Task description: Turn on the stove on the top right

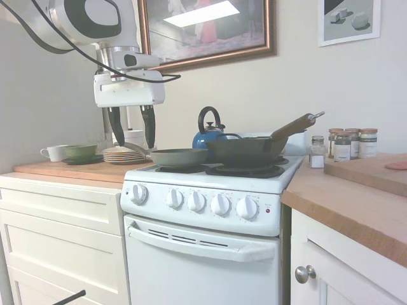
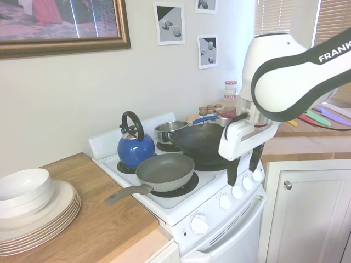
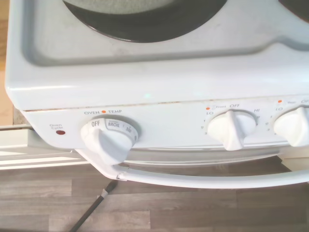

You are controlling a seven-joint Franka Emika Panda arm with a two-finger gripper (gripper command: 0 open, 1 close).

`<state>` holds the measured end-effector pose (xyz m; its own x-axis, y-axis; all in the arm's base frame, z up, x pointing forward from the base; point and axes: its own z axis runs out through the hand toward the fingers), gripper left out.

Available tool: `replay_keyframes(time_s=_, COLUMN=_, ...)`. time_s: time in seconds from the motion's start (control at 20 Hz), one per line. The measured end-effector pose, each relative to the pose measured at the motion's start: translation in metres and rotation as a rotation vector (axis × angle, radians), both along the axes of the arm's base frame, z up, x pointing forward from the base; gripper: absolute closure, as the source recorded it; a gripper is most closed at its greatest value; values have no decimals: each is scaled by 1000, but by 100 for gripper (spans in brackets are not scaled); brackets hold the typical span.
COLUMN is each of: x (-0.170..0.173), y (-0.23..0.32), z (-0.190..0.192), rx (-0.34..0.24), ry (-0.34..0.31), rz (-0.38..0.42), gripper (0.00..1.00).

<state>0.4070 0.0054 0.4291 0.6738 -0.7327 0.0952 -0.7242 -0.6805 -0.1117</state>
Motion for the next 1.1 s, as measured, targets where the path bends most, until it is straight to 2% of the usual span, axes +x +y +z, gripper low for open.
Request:
replay_keyframes(time_s=0.35, x=4, y=-27, z=-13, rx=11, ry=27, rz=-55, gripper=0)
replay_keyframes(time_s=0.85, x=36, y=-85, z=-73, rx=-18, ry=99, rz=-125, gripper=0)
replay_keyframes(time_s=0.9, x=39, y=-90, z=-76, rx=-20, ry=105, rz=-130, gripper=100)
replay_keyframes(time_s=1.1, x=48, y=-104, z=-87, rx=-24, ry=127, rz=-140, gripper=100)
